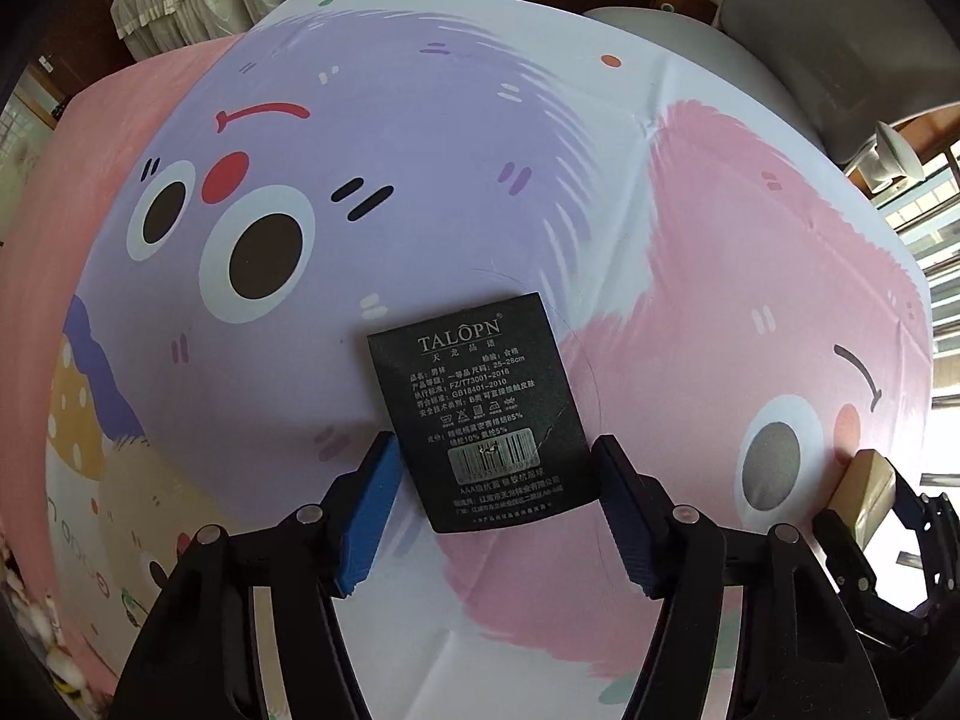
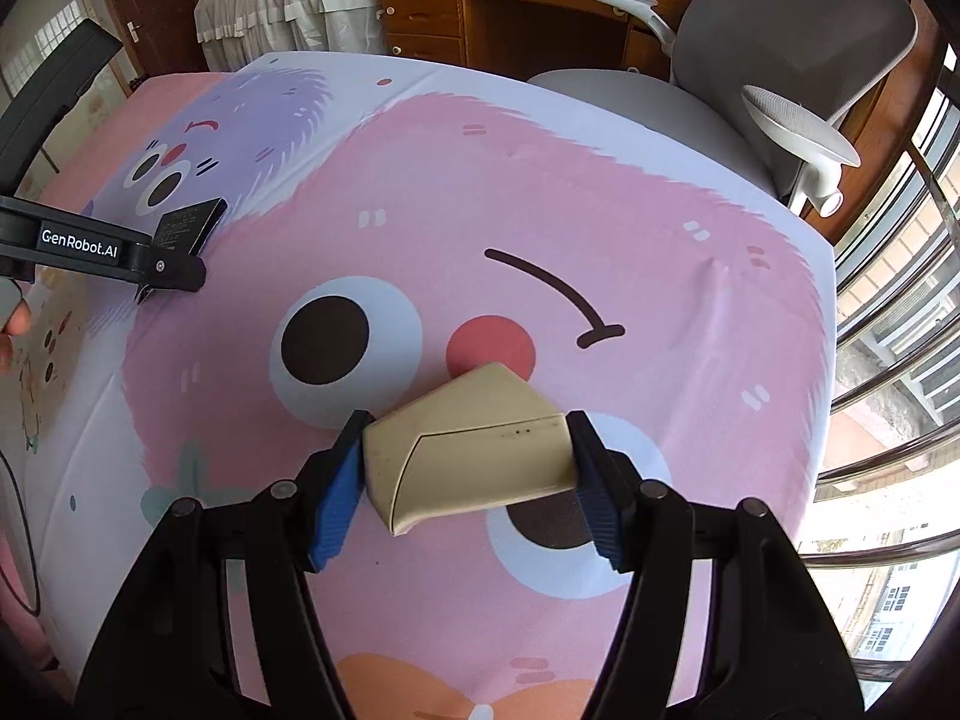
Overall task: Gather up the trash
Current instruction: 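Grasp the beige block with the right tool while the left tool grasps the black TALOPN card, then carry both items down over the bin and open both tools to drop them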
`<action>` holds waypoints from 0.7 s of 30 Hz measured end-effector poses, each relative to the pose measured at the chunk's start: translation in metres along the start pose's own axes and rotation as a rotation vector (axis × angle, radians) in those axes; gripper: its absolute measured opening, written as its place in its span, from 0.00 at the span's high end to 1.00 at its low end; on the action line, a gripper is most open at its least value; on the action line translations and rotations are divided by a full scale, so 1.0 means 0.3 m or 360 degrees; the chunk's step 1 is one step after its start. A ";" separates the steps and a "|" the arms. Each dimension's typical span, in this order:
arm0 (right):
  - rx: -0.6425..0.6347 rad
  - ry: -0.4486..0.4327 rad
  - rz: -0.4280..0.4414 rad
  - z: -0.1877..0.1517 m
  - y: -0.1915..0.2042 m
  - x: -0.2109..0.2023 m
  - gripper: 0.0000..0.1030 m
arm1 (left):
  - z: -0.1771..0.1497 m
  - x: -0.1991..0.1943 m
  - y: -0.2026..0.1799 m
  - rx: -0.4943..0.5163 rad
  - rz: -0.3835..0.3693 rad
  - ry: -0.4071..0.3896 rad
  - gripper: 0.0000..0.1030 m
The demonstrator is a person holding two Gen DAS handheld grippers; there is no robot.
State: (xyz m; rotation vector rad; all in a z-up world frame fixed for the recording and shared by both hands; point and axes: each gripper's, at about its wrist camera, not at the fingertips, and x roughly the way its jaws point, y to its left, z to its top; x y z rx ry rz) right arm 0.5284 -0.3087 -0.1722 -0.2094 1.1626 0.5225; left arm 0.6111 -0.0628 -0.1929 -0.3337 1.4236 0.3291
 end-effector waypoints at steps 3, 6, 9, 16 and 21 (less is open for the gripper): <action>0.0030 0.0012 0.0020 -0.035 0.044 -0.024 0.41 | -0.036 -0.012 0.003 0.0026 -0.0094 0.0011 0.40; 0.0045 0.0007 0.0026 -0.072 0.102 -0.064 0.41 | -0.089 -0.033 0.006 0.0090 -0.0127 0.0003 0.41; 0.0069 -0.0006 0.0028 -0.111 0.169 -0.118 0.41 | -0.146 -0.069 0.023 0.0162 -0.0169 -0.0014 0.41; 0.0191 -0.0048 0.0040 -0.236 0.371 -0.286 0.41 | -0.360 -0.217 0.134 0.0376 -0.0266 -0.0094 0.41; 0.0314 -0.0102 0.0000 -0.366 0.570 -0.438 0.41 | -0.589 -0.371 0.361 0.0566 -0.0351 -0.0148 0.41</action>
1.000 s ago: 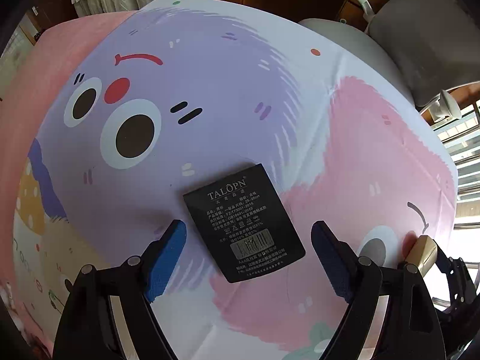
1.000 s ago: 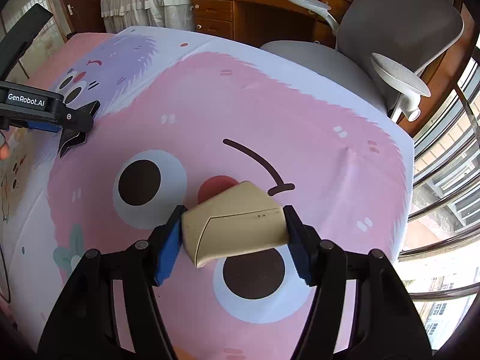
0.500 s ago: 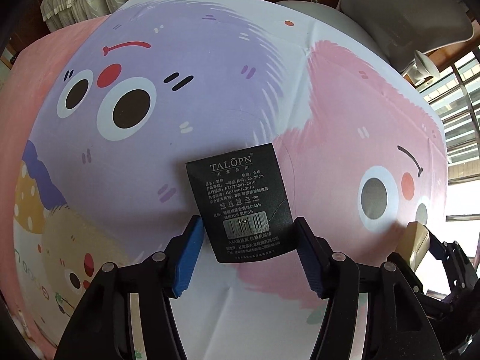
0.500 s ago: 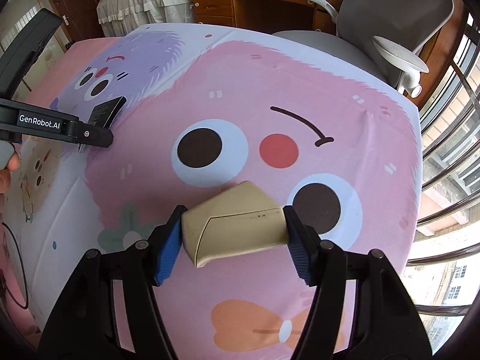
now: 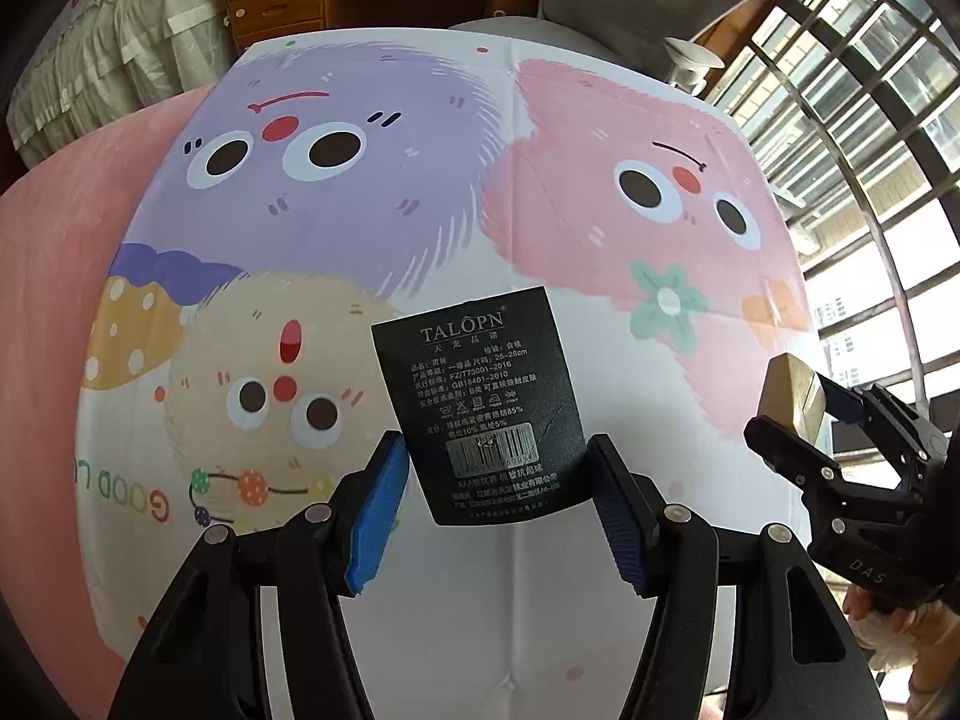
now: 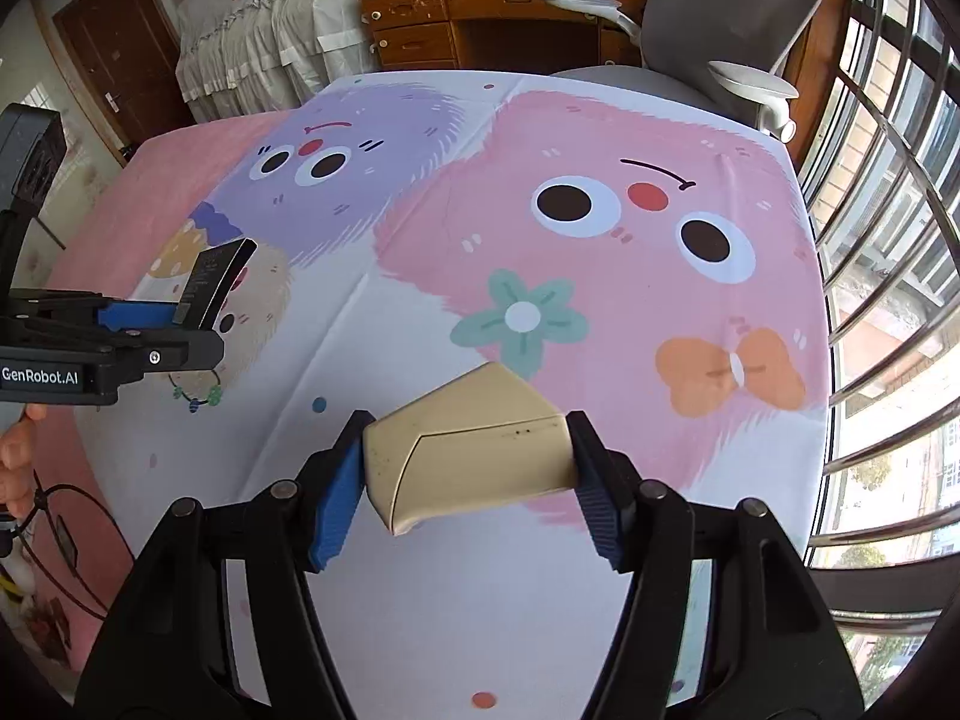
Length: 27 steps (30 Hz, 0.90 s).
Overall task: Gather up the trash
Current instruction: 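Carry both items down over the bin and open both tools to drop them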
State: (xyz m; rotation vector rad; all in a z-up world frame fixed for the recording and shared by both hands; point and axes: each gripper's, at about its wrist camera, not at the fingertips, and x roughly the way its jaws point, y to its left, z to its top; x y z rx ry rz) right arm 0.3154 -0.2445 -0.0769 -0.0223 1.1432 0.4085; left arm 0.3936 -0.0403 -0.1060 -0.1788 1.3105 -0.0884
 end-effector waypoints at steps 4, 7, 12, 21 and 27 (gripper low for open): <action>0.0066 -0.0054 -0.0036 -0.136 0.160 -0.131 0.41 | -0.203 -0.150 0.067 0.0153 -0.0077 -0.0052 0.41; 0.0080 -0.0075 -0.0079 -0.246 0.293 -0.214 0.41 | -0.355 -0.269 0.110 0.0265 -0.0117 -0.0107 0.41; 0.0098 -0.0071 -0.0135 -0.427 0.503 -0.312 0.41 | -0.567 -0.396 0.174 0.0417 -0.0226 -0.0141 0.41; 0.0110 0.0089 -0.0105 -0.762 0.746 -0.385 0.41 | -0.977 -0.492 0.194 0.0758 -0.0319 -0.0058 0.41; 0.0166 0.0230 -0.0053 -0.951 0.746 -0.314 0.41 | -1.214 -0.453 0.192 0.0815 -0.0433 0.0078 0.41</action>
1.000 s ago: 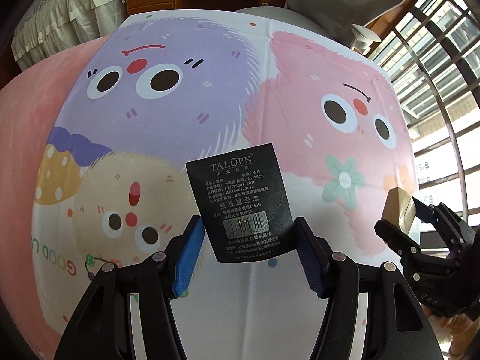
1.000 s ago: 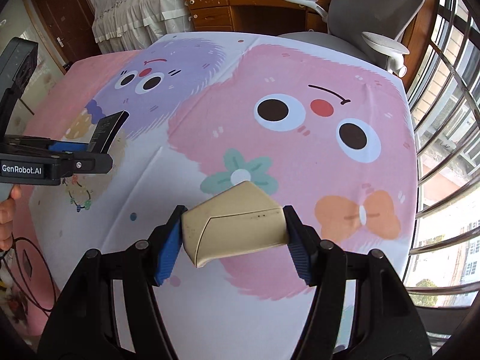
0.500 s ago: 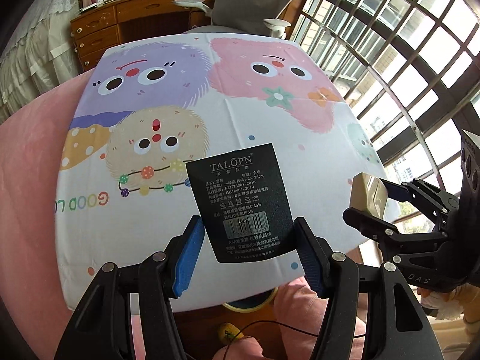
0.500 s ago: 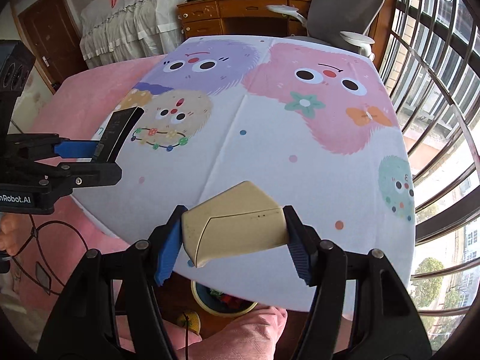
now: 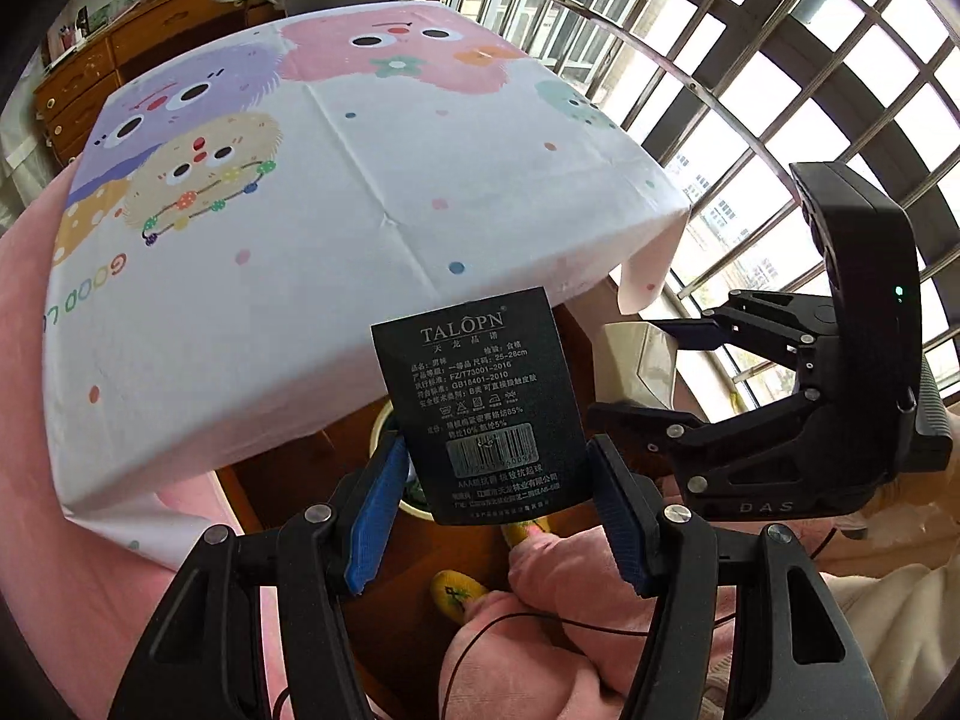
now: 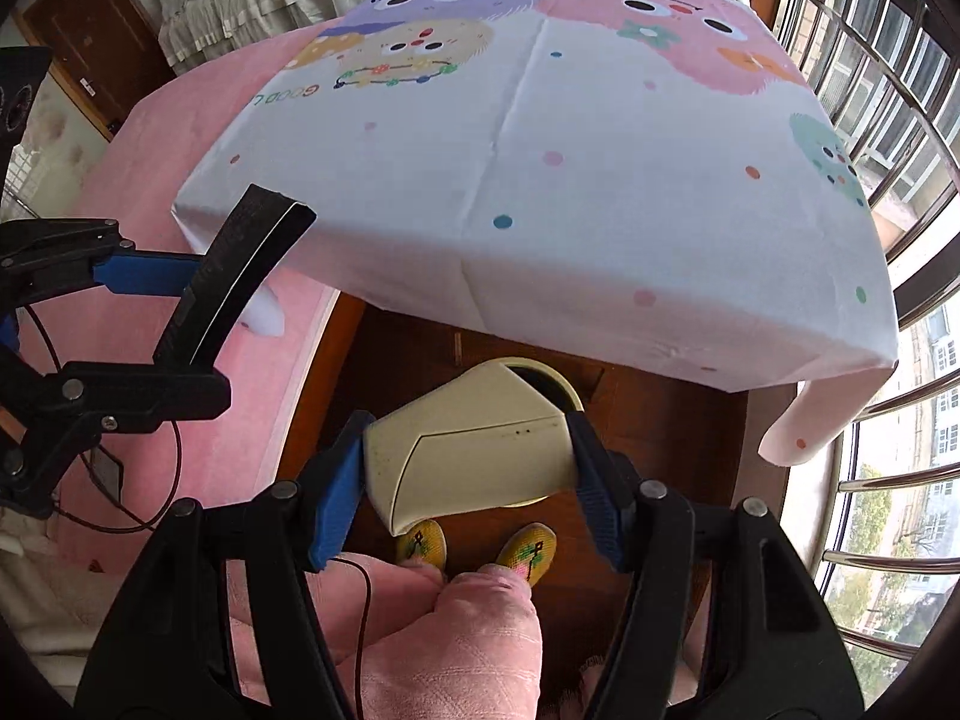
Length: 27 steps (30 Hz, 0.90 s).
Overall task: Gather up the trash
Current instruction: 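Carry both items down over the bin and open both tools to drop them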
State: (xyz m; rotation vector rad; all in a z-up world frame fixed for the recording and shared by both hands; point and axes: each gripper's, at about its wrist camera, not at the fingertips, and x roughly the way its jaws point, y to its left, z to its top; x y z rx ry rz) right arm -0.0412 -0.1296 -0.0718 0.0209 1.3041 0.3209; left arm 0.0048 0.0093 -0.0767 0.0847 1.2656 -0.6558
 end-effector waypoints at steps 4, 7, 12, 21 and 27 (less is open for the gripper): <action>-0.0050 0.0066 0.0007 -0.087 -0.059 0.159 0.41 | -0.101 0.142 -0.011 -0.0071 -0.0054 0.0078 0.40; -0.0079 0.0127 0.0020 -0.168 -0.108 0.328 0.41 | -0.152 0.302 0.010 -0.0102 -0.0067 0.0093 0.40; -0.0103 0.0214 0.0027 -0.278 -0.185 0.599 0.41 | -0.214 0.606 0.082 -0.0028 0.0049 0.0101 0.39; -0.0160 0.0298 0.0005 -0.329 -0.288 0.938 0.41 | -0.303 0.998 0.226 0.0027 0.0113 0.0257 0.28; -0.0195 0.0318 0.0021 -0.270 -0.291 1.012 0.41 | -0.341 1.037 0.272 0.0000 0.0179 0.0272 0.17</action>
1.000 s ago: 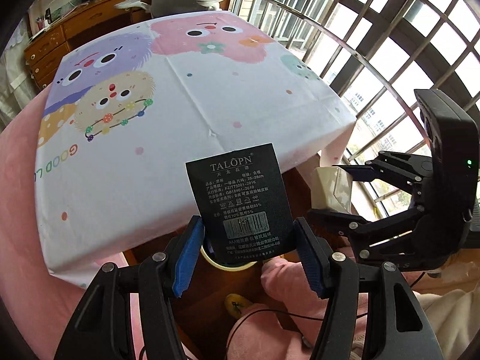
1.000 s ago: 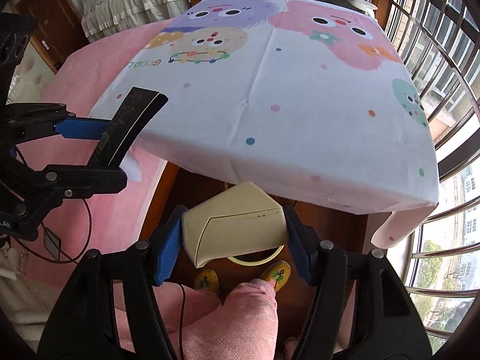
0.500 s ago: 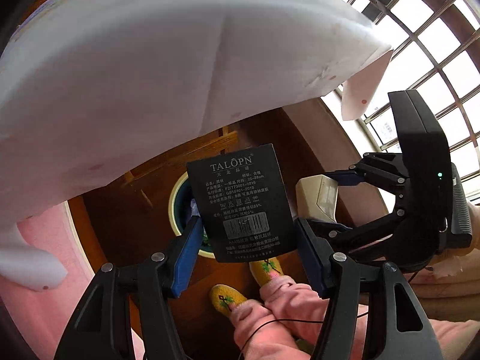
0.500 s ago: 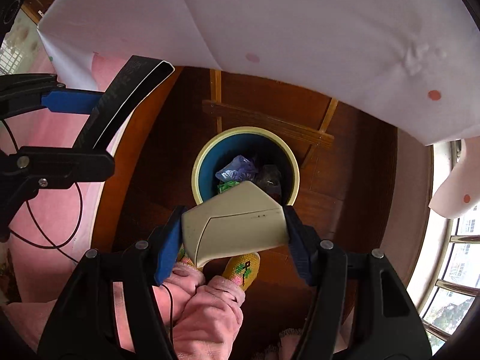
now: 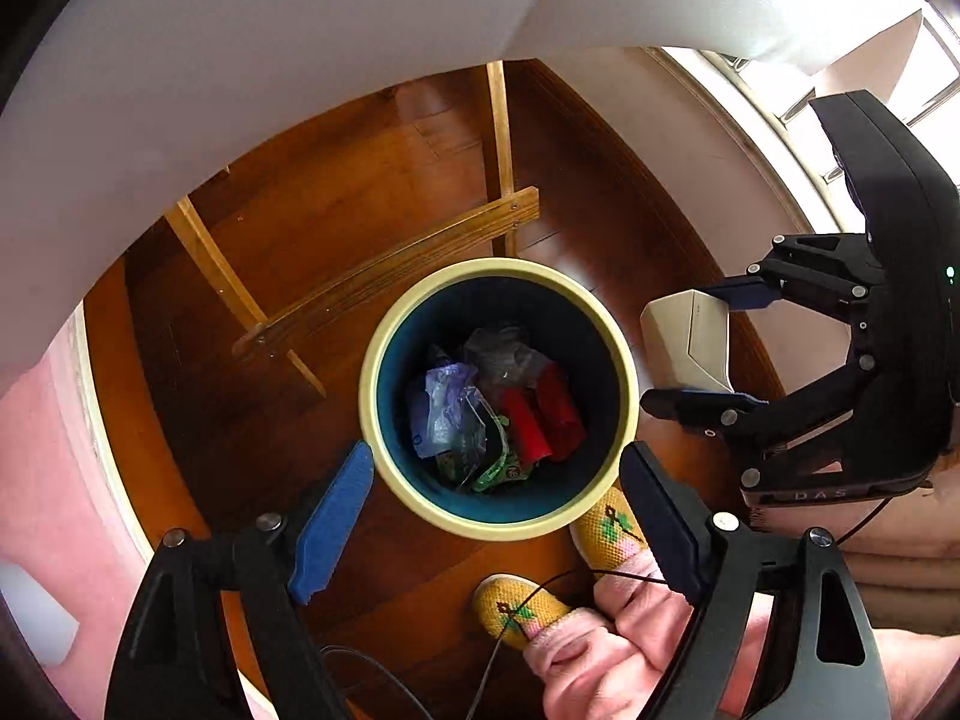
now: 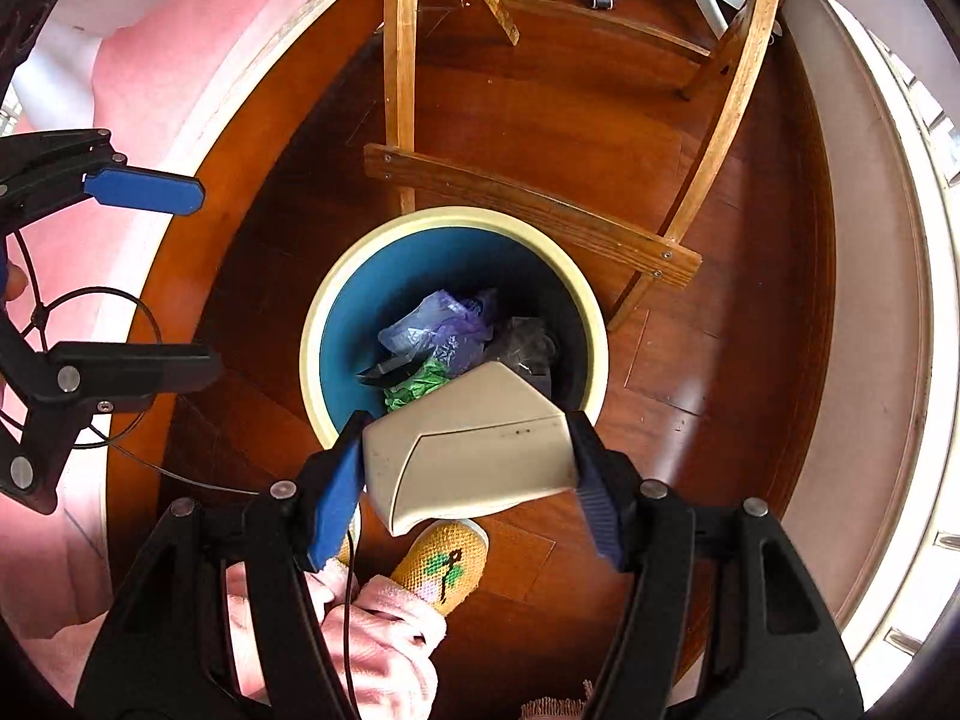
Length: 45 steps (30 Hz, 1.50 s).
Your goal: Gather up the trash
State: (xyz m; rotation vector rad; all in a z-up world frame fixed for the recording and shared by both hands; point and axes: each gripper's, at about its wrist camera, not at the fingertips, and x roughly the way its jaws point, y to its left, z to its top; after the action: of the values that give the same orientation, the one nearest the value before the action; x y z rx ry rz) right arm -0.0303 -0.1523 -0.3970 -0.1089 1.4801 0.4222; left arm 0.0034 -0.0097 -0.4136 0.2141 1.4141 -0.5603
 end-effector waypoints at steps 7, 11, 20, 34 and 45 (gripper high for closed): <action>-0.0041 -0.0036 0.0052 0.052 0.035 0.011 0.34 | 0.003 -0.027 0.016 -0.0063 0.0055 -0.0026 0.17; -0.0082 -0.0059 0.0045 0.073 0.070 0.005 0.29 | -0.005 -0.070 0.023 -0.0064 0.0073 -0.0056 0.17; -0.0076 -0.0075 0.0030 0.091 0.109 -0.061 0.29 | 0.009 -0.182 0.035 -0.0117 0.0109 -0.0116 0.17; 0.0238 -0.0169 0.0104 0.076 0.102 -0.461 0.29 | 0.018 -0.563 -0.057 -0.0132 0.0087 -0.0204 0.17; 0.0391 -0.0291 0.0067 0.098 0.159 -0.861 0.29 | 0.069 -0.950 -0.132 -0.0249 0.0152 -0.0349 0.17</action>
State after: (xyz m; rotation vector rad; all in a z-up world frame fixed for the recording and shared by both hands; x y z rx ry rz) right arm -0.0273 -0.1523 -0.1328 0.1531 1.3438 0.2733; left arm -0.0132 0.0156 -0.1267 0.0912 1.2210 -0.3799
